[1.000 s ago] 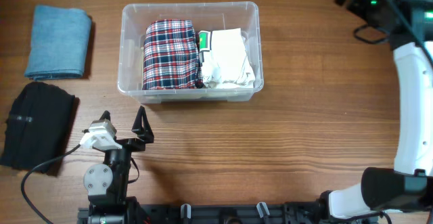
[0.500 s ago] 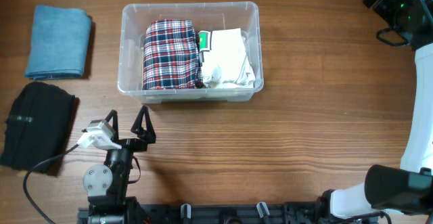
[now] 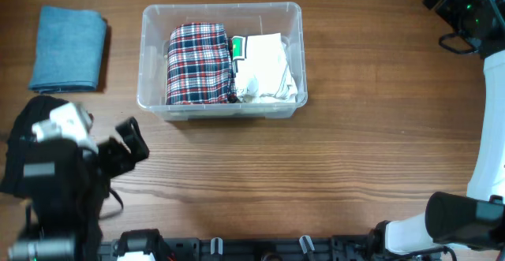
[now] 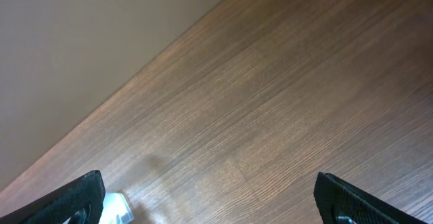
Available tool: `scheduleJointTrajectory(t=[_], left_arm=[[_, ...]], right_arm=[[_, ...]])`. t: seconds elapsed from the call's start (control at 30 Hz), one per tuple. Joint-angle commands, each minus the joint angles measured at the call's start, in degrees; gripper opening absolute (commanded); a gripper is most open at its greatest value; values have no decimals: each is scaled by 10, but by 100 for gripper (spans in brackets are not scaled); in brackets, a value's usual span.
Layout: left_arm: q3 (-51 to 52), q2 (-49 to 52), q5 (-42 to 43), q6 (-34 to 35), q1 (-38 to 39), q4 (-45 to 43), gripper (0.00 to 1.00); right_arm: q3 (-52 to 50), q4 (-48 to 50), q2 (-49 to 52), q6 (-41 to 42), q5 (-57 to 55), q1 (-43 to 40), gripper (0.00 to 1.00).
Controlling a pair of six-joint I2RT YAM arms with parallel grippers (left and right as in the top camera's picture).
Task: Pack container
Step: 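Reach the left gripper toward the black cloth on the left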
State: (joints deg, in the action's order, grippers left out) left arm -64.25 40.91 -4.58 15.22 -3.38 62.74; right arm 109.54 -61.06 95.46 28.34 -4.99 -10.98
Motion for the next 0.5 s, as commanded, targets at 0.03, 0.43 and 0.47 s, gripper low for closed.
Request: scheduleJointTrajectory(t=[0.03, 0.43, 0.47], left_arm=[[-25, 132, -166, -69, 2, 59, 100], [-25, 377, -290, -163, -40, 37, 100], [-25, 381, -290, -163, -54, 37, 100]], right_arm=[[-2, 0, 2, 5, -6, -1, 100], [-2, 0, 2, 5, -6, -1, 100], [-2, 0, 2, 5, -6, -1, 100]])
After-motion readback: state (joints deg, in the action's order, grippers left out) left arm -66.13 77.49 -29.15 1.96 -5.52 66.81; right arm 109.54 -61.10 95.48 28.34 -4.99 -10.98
